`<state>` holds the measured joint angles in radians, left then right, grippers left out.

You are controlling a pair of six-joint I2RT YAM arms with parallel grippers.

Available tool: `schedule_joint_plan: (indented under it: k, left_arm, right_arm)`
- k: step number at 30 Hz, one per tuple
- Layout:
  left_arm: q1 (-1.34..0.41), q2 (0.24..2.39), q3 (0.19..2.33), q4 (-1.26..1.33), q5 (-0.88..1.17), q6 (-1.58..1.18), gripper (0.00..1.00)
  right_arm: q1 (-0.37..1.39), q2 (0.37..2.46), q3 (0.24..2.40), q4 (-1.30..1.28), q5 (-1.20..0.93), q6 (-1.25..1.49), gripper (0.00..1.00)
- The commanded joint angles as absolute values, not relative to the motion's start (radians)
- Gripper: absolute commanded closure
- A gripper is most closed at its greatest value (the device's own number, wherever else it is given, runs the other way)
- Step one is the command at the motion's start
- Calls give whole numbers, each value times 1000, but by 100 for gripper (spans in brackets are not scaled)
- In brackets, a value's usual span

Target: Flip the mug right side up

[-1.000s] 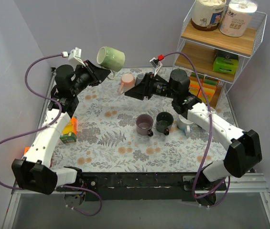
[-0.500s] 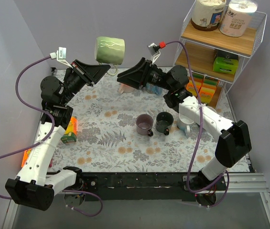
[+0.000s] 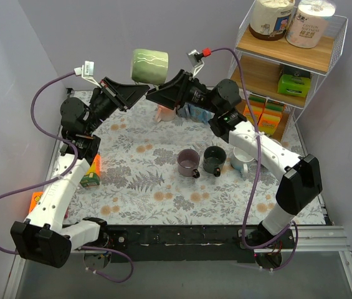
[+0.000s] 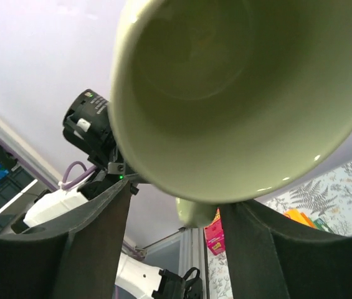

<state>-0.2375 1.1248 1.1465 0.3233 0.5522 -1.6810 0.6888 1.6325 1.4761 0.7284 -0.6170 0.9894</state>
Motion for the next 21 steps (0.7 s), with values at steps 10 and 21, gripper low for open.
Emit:
schedule_joint_plan:
  k: [10,21]
  left_arm:
    - [-265,1095,1121,423,543,-1655,100]
    - [-267,1075,1088,380,538,-1638,90]
  right_arm:
    - [701,1657,1502,775,-563,1005,99]
    - [701,1621,1460,740,-538,999,99]
